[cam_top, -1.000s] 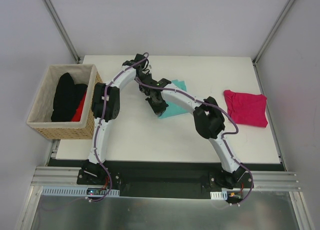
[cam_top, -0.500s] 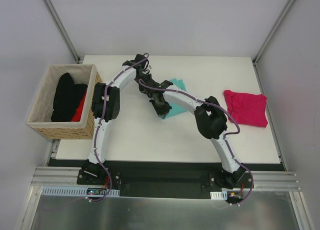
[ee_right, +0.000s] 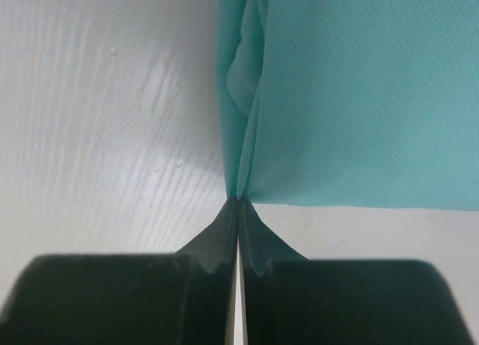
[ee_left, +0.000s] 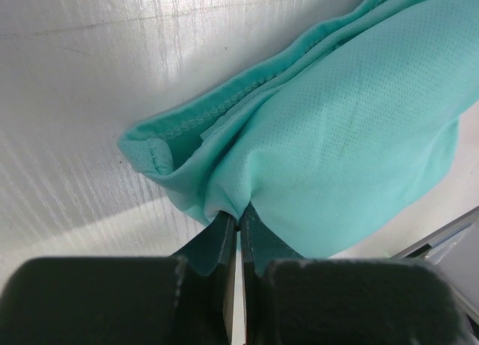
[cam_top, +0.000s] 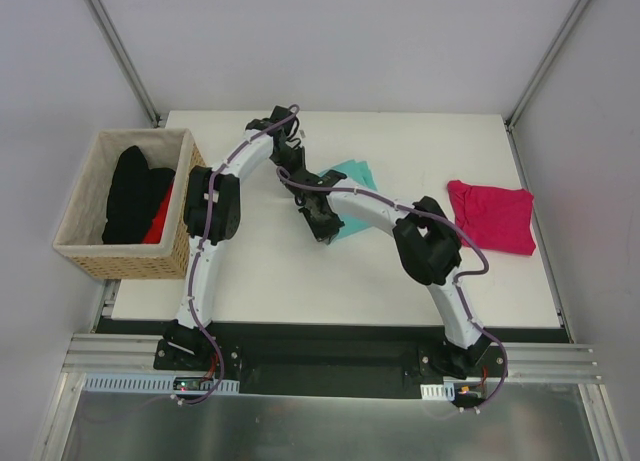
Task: Fold and stack the t-shirts
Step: Smooth out wrinkles on the folded tshirt
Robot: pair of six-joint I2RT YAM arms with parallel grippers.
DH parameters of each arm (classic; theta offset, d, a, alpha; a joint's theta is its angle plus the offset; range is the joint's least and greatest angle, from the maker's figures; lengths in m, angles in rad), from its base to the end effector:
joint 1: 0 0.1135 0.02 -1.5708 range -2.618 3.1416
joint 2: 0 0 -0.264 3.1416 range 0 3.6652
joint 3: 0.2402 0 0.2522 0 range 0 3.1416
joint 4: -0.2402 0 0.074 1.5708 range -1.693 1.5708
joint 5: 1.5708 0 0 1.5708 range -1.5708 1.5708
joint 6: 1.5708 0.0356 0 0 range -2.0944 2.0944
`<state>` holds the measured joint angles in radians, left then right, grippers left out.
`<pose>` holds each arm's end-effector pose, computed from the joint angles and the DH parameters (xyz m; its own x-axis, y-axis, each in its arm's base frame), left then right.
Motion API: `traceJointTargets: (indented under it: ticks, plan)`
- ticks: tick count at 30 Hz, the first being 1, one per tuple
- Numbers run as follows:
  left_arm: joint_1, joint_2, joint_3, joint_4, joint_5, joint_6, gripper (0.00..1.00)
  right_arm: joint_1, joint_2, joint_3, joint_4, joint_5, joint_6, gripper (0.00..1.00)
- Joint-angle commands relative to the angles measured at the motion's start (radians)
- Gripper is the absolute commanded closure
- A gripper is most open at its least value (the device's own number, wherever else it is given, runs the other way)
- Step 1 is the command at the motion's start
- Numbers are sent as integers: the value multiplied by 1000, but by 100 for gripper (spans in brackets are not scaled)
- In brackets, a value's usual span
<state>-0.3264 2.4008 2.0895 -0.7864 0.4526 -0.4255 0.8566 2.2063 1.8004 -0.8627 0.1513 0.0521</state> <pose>0.4825 -0.1798 0.1794 -0.9649 -0.0653 -0.2543 0.0865 0.8355 -0.5427 0.3040 0.3425 0.1801 -0.6619 -0.6849 -0.3047 -0.6841 0.7181 -0.1282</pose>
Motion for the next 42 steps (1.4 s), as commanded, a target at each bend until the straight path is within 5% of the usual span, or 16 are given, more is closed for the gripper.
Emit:
traceJointTargets:
  ticks: [1,8,16,26,32,42]
  plan:
    - [9,-34,53,-10,-25,22,100,18,-74,-24,-18,4,23,99]
    - [18,-40,43,-16,-22,27,100,19,-76,-26,-24,17,23,94]
    - [18,-69,0,-16,-41,27,59,21,-62,28,-47,22,22,68]
    - [18,-112,-14,-16,-37,11,57,19,-114,126,-84,62,-3,66]
    - [16,-149,-20,-16,-32,2,57,13,-184,197,-98,227,-84,60]
    - [4,-281,-81,-17,-46,4,57,-172,-177,93,-19,240,-104,59]
